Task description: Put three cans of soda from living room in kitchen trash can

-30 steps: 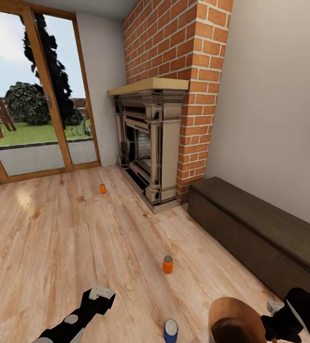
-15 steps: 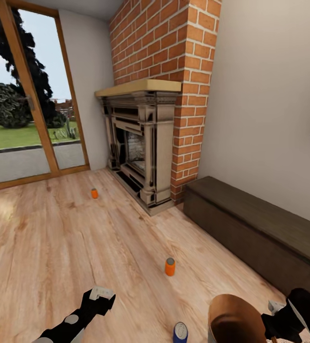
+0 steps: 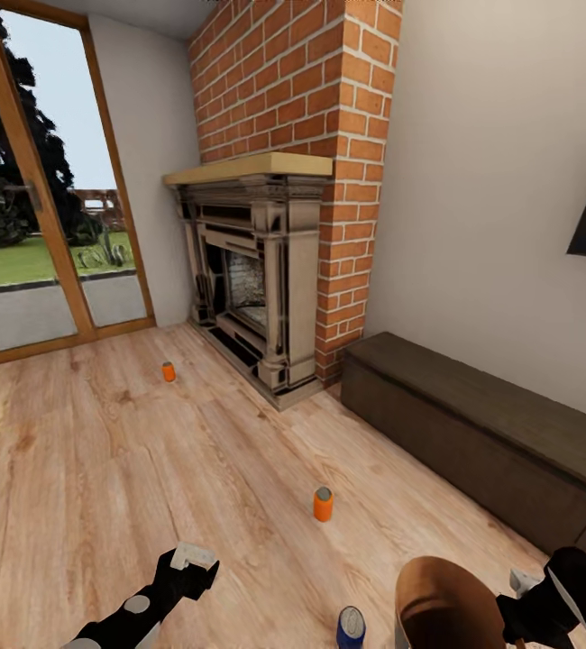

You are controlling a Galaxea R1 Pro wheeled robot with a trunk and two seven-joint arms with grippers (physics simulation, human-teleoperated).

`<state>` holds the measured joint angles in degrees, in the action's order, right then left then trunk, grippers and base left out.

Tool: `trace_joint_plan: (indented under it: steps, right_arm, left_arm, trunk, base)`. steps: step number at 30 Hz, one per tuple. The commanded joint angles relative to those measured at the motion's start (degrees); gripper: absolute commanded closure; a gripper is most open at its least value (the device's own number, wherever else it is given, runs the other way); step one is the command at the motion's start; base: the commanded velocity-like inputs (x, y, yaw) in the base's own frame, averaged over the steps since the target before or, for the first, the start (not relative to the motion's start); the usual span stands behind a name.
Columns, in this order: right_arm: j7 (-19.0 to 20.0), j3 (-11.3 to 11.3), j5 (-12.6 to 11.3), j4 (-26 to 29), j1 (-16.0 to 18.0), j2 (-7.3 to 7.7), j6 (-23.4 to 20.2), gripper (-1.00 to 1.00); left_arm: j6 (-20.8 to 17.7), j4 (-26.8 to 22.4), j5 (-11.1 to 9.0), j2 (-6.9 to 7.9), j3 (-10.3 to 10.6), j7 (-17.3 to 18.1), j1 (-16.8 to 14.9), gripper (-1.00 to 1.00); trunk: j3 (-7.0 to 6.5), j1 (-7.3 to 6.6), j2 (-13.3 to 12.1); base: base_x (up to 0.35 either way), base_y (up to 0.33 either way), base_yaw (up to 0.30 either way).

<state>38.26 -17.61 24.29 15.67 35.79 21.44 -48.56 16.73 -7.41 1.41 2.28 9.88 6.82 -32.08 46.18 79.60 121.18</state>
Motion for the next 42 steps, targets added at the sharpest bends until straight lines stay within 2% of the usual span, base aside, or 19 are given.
trace_joint_plan:
  steps: [1,6,16,17,21,23,25,27,36,42]
  right_arm:
    - [0.33,-0.23,-0.91,-0.02,0.01,0.00,-0.40,1.00]
    - [0.33,-0.23,-0.91,-0.02,-0.04,0.03,-0.40,1.00]
    - [0.33,-0.23,-0.91,-0.02,-0.10,0.07,-0.40,1.00]
    - [0.33,-0.23,-0.91,-0.02,-0.10,0.11,-0.40,1.00]
    - [0.39,-0.32,-0.91,-0.02,-0.17,1.28,-0.40,1.00]
    - [0.40,-0.35,-0.91,-0.02,-0.18,1.52,-0.40,1.00]
    - [0.41,-0.42,-0.91,-0.02,-0.25,1.80,-0.40,1.00]
    - [0.44,-0.42,-0.94,-0.02,-0.31,1.84,-0.36,1.00]
    - [0.53,-0.48,-0.97,-0.02,-0.40,1.93,-0.31,1.00]
    - [0.51,-0.50,-0.93,-0.02,-0.43,1.97,-0.31,1.00]
  left_arm:
    - [0.04,0.01,0.00,0.00,0.09,-0.04,0.00,-1.00]
    - [0.13,0.03,-0.01,0.01,1.39,-0.24,0.00,-1.00]
    - [-0.35,0.03,0.07,-0.01,1.82,-0.13,0.00,-1.00]
    - [-0.90,0.03,0.08,-0.02,1.83,-0.06,0.00,-1.00]
    - [-7.96,-0.03,0.01,-0.01,1.82,0.09,0.00,-1.00]
    - [-9.37,-0.04,-0.03,-0.01,1.82,0.10,-0.03,-1.00]
    - [-13.09,-0.07,-0.12,0.00,1.78,-0.05,-0.07,-1.00]
    - [-14.37,-0.06,-0.11,-0.03,1.79,-0.09,-0.08,-1.00]
    - [-15.73,-0.12,-0.08,-0.08,1.81,-0.30,-0.08,-1.00]
    - [-15.76,-0.14,-0.08,-0.08,1.81,-0.36,-0.08,-1.00]
  trunk:
    - [0.00,0.00,0.00]
    - [-0.01,0.00,0.00]
    - [-0.01,0.00,0.00]
    - [-0.01,0.00,0.00]
    - [-0.01,0.00,0.00]
    - [-0.01,0.00,0.00]
    - [-0.01,0.00,0.00]
    - [0.00,0.00,0.00]
    - [0.01,0.00,0.00]
    - [-0.03,0.00,0.00]
  base:
    - [-0.233,-0.077,-0.009]
    - [-0.284,-0.100,-0.003]
    - [-0.309,-0.095,-0.019]
    - [-0.319,-0.036,-0.122]
    - [-0.313,0.041,-0.185]
    - [-0.296,0.112,-0.211]
    - [-0.280,0.139,-0.188]
    - [-0.243,0.133,-0.107]
    - [-0.069,0.047,-0.023]
    - [0.108,0.058,-0.056]
